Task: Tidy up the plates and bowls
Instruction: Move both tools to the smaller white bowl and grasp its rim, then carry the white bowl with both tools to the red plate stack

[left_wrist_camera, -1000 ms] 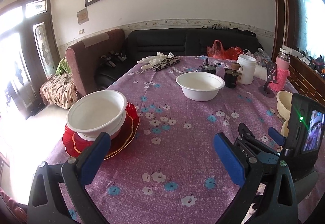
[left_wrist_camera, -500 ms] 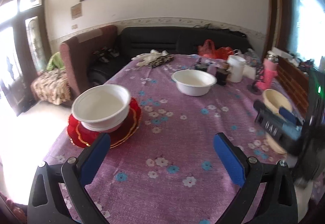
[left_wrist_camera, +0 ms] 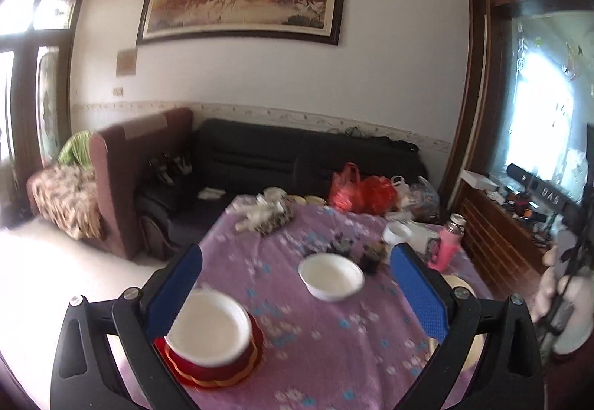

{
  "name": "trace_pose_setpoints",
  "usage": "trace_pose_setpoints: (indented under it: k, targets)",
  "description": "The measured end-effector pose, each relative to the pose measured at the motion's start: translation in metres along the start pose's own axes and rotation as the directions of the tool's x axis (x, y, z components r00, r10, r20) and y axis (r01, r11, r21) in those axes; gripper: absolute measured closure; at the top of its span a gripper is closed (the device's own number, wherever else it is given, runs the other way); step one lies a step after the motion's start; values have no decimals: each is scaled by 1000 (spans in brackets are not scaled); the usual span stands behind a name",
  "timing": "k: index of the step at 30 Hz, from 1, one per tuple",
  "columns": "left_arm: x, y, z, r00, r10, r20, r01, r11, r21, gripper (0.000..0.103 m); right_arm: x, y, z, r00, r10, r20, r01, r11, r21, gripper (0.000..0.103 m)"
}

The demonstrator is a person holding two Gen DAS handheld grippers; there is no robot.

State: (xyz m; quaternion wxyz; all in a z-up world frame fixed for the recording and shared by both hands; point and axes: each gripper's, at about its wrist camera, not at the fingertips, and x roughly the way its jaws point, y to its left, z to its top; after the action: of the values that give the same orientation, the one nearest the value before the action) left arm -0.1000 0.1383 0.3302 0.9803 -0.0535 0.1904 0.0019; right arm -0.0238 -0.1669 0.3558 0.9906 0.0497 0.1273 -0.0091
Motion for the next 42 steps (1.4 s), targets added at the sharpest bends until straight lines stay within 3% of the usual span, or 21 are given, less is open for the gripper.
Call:
trace_pose_setpoints:
  k: [4, 7, 9, 11, 16, 21, 22, 25, 28, 34, 40, 42]
  targets:
    - [46, -9, 24, 999, 38, 0, -38, 998, 46, 1, 41, 15, 27, 999, -19, -51, 17, 999, -30, 9]
    - [96, -10, 19, 996, 3, -90, -2, 1000, 20, 1, 85, 23, 14, 988, 19, -155, -21, 1000, -12, 9]
    - [144, -7, 4, 982, -18, -187, 14, 1000, -25, 1, 118, 26, -10, 973, 42, -227, -41, 999, 9, 9]
    - [179, -5, -11, 970, -23, -244, 12, 999, -46, 1, 161, 29, -44, 940, 74, -332, -63, 997, 42, 9]
    - [256, -4, -47, 937, 6, -349, -34, 997, -75, 1, 231, 26, -118, 860, 138, -491, -78, 987, 141, 9]
    - [331, -3, -73, 879, -52, -473, -37, 983, -177, 5, 283, 32, -171, 785, 185, -591, -74, 975, 207, 14]
    - [342, -4, -78, 871, -56, -489, -41, 982, -185, 13, 292, 31, -179, 773, 190, -605, -67, 973, 220, 14]
    - [369, -10, -89, 845, -59, -532, -43, 983, -178, 24, 311, 32, -200, 739, 224, -635, -54, 960, 275, 17]
    - [388, -14, -101, 829, -36, -558, -66, 984, -163, 25, 326, 36, -217, 714, 249, -654, -49, 950, 308, 19]
    - [416, -14, -116, 799, -41, -601, -87, 979, -183, 25, 343, 52, -236, 684, 250, -686, -56, 955, 292, 21]
    - [438, -12, -137, 754, -53, -655, -107, 974, -202, 28, 356, 62, -252, 650, 253, -717, -55, 956, 287, 36]
    - [443, -13, -143, 735, -79, -674, -95, 971, -218, 40, 359, 63, -256, 641, 257, -723, -56, 956, 289, 51]
